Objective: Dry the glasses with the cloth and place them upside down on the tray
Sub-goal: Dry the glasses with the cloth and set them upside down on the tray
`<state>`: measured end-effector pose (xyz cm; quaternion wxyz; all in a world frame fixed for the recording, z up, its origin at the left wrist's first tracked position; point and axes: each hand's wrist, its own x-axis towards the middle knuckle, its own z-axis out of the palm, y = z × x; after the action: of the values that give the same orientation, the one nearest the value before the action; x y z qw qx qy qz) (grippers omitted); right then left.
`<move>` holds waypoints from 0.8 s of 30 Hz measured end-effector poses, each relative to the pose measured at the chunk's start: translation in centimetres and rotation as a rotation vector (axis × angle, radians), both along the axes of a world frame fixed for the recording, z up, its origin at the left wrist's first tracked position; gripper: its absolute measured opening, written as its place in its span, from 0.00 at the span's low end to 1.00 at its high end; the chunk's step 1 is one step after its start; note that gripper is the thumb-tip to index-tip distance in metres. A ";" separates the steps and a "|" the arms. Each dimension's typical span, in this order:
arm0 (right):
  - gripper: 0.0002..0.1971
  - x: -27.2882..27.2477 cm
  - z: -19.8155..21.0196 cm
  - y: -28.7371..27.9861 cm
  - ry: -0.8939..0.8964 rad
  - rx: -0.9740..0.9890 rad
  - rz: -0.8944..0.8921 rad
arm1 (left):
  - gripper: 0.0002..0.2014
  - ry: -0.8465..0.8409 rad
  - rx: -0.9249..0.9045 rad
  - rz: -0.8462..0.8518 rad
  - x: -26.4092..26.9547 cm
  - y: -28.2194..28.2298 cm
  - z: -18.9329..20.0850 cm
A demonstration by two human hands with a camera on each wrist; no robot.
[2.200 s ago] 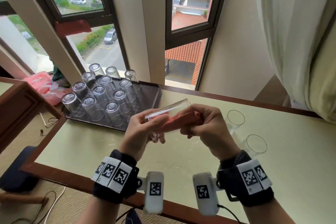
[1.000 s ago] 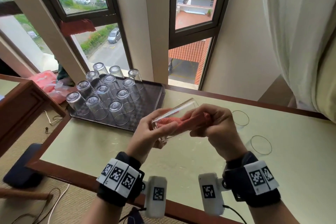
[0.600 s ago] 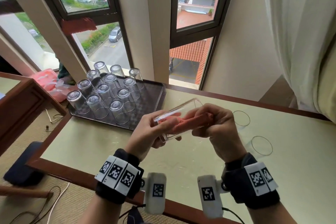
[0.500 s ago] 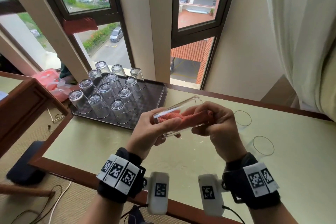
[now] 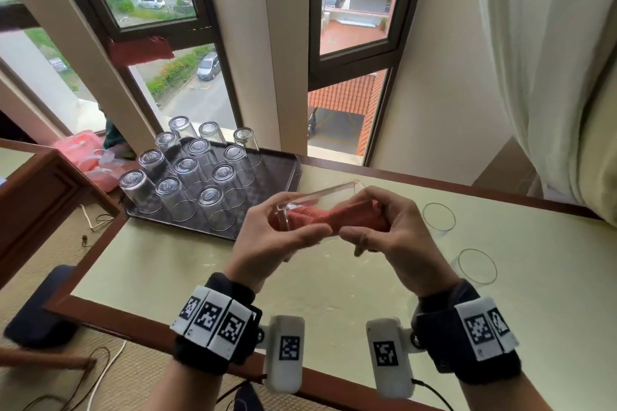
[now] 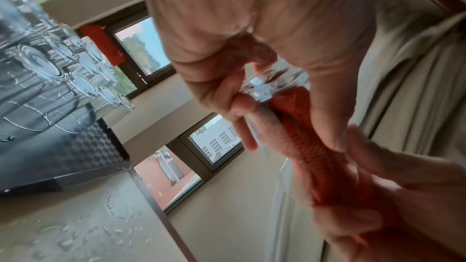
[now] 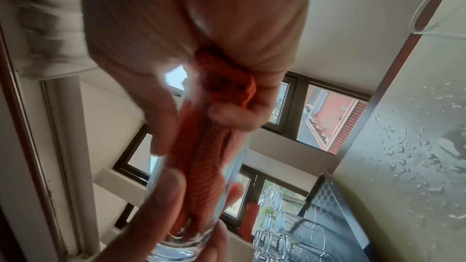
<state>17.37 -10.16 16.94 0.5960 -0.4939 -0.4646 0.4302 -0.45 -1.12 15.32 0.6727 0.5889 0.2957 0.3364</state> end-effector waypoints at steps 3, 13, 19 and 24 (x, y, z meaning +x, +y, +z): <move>0.22 0.5 0.0 -0.1 -0.014 -0.081 -0.014 | 0.36 0.029 0.141 -0.026 0.3 -0.4 -0.5; 0.15 0.4 -0.2 0.3 0.097 -0.066 -0.039 | 0.34 0.063 0.189 0.002 0.8 -0.1 0.6; 0.12 0.2 -0.6 0.3 0.194 0.012 -0.085 | 0.33 0.150 0.090 -0.108 0.7 0.4 1.0; 0.12 -0.4 -0.5 0.5 0.119 0.003 -0.084 | 0.32 0.101 0.205 -0.002 0.5 0.8 1.2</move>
<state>16.93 -9.61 16.42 0.6408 -0.4858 -0.4077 0.4327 0.09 -0.30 16.55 0.5934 0.6713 0.2927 0.3340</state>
